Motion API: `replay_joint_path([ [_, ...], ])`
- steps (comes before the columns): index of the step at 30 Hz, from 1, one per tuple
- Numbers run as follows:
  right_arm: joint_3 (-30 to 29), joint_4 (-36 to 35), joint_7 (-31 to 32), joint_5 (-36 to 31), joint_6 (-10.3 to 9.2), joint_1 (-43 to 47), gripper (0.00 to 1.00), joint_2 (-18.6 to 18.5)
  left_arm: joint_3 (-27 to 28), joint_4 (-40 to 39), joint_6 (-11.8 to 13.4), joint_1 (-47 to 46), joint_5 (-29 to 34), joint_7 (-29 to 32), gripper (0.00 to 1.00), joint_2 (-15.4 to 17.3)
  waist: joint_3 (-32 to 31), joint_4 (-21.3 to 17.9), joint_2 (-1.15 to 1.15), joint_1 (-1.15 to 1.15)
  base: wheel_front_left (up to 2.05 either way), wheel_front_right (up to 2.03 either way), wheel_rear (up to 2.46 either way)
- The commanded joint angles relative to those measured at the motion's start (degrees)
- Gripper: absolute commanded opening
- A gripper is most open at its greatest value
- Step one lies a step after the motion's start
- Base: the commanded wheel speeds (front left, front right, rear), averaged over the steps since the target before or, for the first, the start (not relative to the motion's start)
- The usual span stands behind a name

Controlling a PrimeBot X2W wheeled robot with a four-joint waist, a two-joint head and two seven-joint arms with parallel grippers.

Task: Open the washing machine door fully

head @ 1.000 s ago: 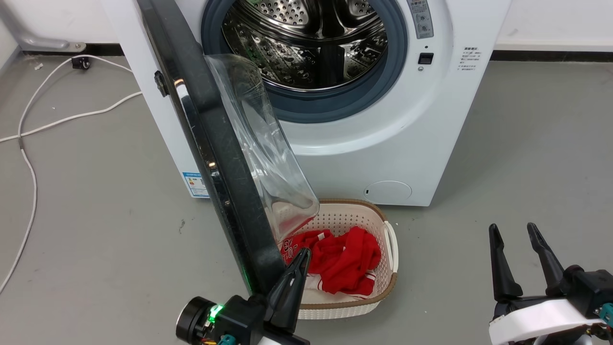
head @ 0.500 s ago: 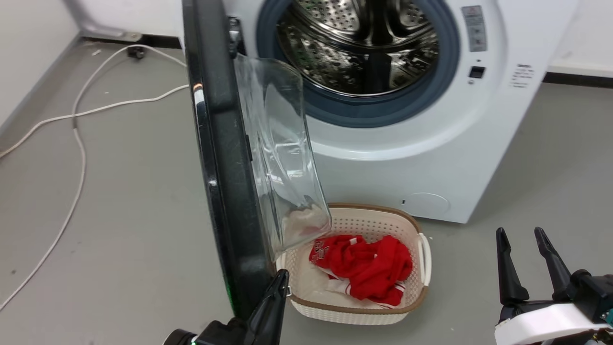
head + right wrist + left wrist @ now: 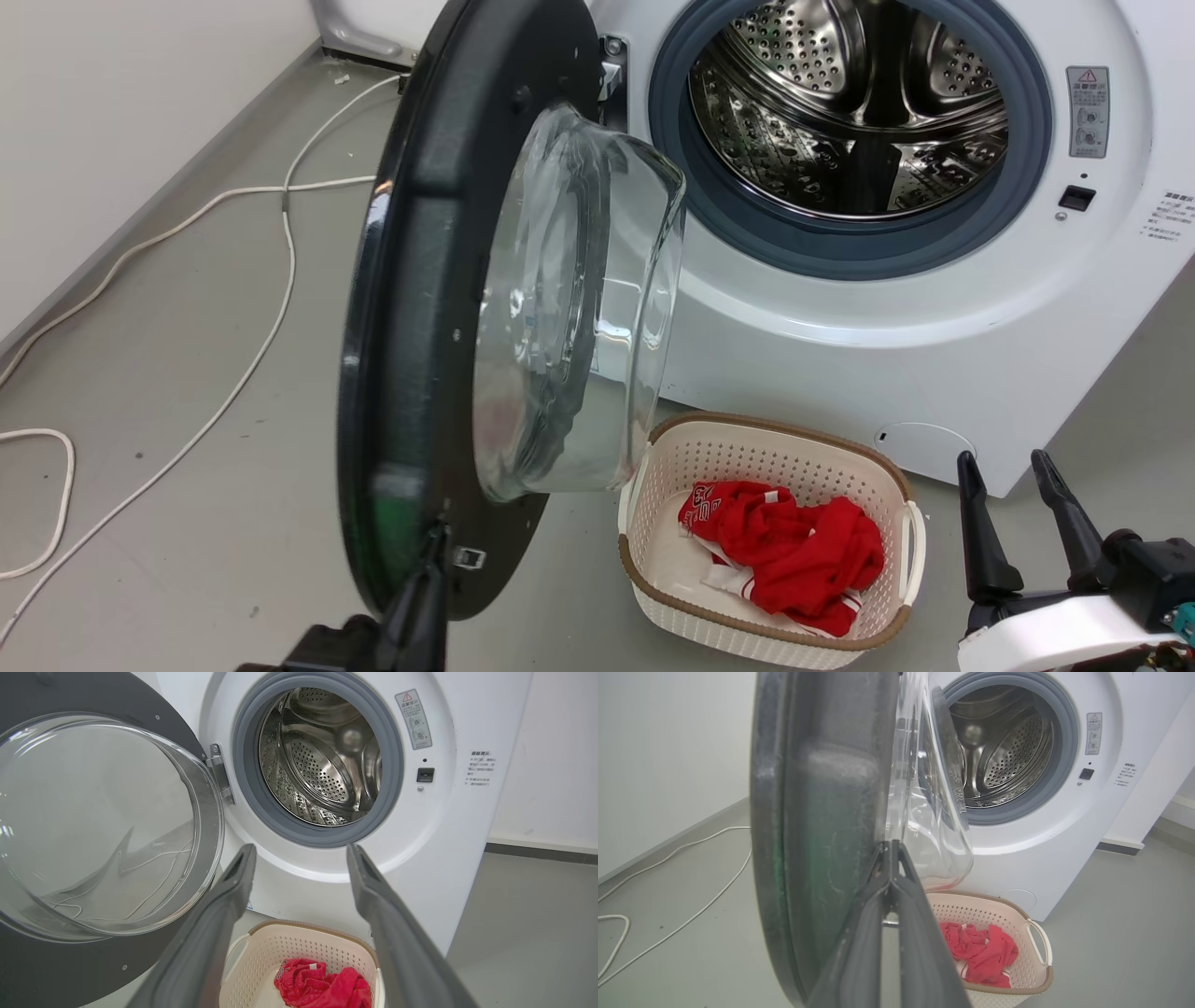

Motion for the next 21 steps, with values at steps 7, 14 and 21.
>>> replay_joint_path([
  [7,0.8,0.5,0.5,0.6,-0.03,0.3,1.0,0.1,6.9,3.6,1.2,-3.2,-2.3,-2.2,0.0,3.3,-0.3,-1.1,0.0,0.0,0.0,0.0,0.0],
  [14,0.7,0.6,0.9,1.0,-0.04,0.4,1.0,0.1,12.7,5.7,2.4,-5.4,-4.6,-2.4,0.0,6.0,0.4,-2.8,0.0,0.0,0.0,0.0,0.0],
  [21,0.4,-0.1,1.4,0.4,-0.04,-1.2,1.0,0.1,18.9,8.5,3.1,-9.0,-7.8,-2.7,0.0,9.0,3.1,-4.2,0.0,0.0,0.0,0.0,0.0],
])
